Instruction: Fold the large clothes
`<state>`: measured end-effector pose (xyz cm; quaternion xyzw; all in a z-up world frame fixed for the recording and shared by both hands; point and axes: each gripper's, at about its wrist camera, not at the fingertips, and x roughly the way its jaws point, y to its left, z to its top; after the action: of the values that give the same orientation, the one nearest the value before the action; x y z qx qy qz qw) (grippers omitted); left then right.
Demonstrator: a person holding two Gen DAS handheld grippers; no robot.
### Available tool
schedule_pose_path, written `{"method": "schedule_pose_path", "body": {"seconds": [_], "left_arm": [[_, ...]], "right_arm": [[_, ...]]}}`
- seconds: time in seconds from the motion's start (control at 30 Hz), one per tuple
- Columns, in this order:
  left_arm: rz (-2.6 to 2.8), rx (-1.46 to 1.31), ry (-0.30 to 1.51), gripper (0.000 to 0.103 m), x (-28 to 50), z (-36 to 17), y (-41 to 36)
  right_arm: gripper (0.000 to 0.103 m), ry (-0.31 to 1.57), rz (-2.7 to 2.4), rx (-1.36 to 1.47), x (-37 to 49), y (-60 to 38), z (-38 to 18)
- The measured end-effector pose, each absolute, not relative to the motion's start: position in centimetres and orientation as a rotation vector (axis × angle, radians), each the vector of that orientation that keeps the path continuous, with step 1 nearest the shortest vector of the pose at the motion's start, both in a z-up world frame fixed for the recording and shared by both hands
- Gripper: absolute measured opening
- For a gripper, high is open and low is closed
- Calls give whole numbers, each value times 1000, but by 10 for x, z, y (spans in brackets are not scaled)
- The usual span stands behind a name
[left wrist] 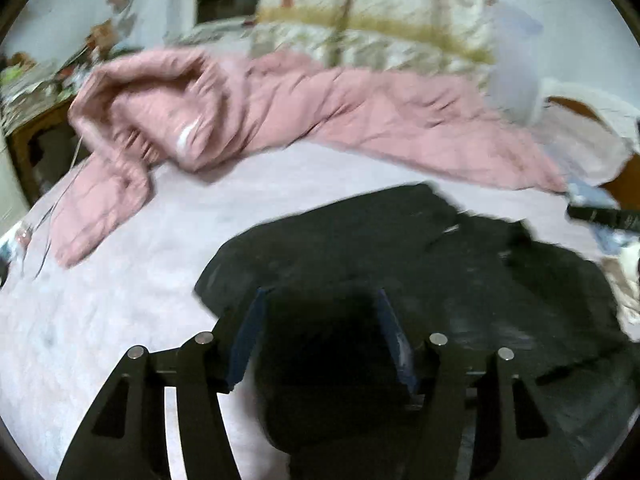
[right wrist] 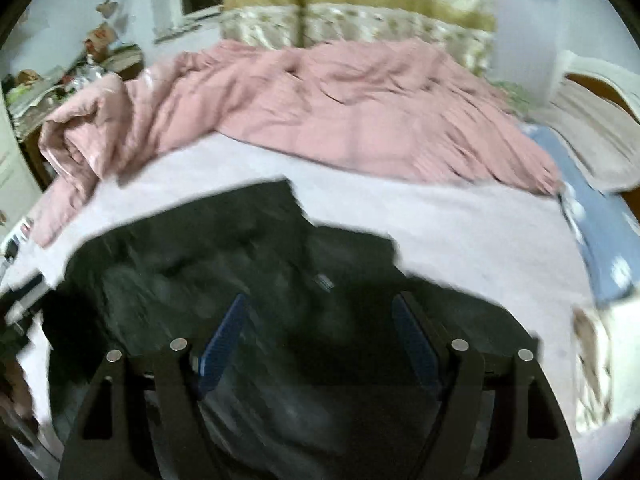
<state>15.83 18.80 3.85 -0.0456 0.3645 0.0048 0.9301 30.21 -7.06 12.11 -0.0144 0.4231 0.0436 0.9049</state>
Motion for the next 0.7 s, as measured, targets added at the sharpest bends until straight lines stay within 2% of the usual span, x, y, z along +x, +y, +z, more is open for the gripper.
{"method": "schedule_pose_path", "body": {"seconds": [0.23, 0.4, 0.57, 0.6, 0.63, 0.67, 0.7], "left_arm": [[5, -49, 868, 57, 175, 2, 183], [19, -119, 863, 57, 173, 0, 200], [20, -158, 851, 57, 175, 5, 208], [25, -153, 848, 57, 176, 5, 208], [29, -157, 847, 57, 176, 5, 209], [29, -165, 850, 57, 177, 5, 210], [28, -176, 854, 57, 177, 5, 212]], "right_arm": [[79, 954, 98, -35, 403, -21, 69], [79, 1055, 62, 64, 459, -22, 19], [79, 1079, 56, 110, 478, -32, -4], [73, 1095, 55, 103, 481, -31, -11], [61, 1103, 56, 86, 483, -29, -16], [55, 1111, 50, 57, 485, -27, -21], [41, 1105, 38, 27, 485, -24, -24]]}}
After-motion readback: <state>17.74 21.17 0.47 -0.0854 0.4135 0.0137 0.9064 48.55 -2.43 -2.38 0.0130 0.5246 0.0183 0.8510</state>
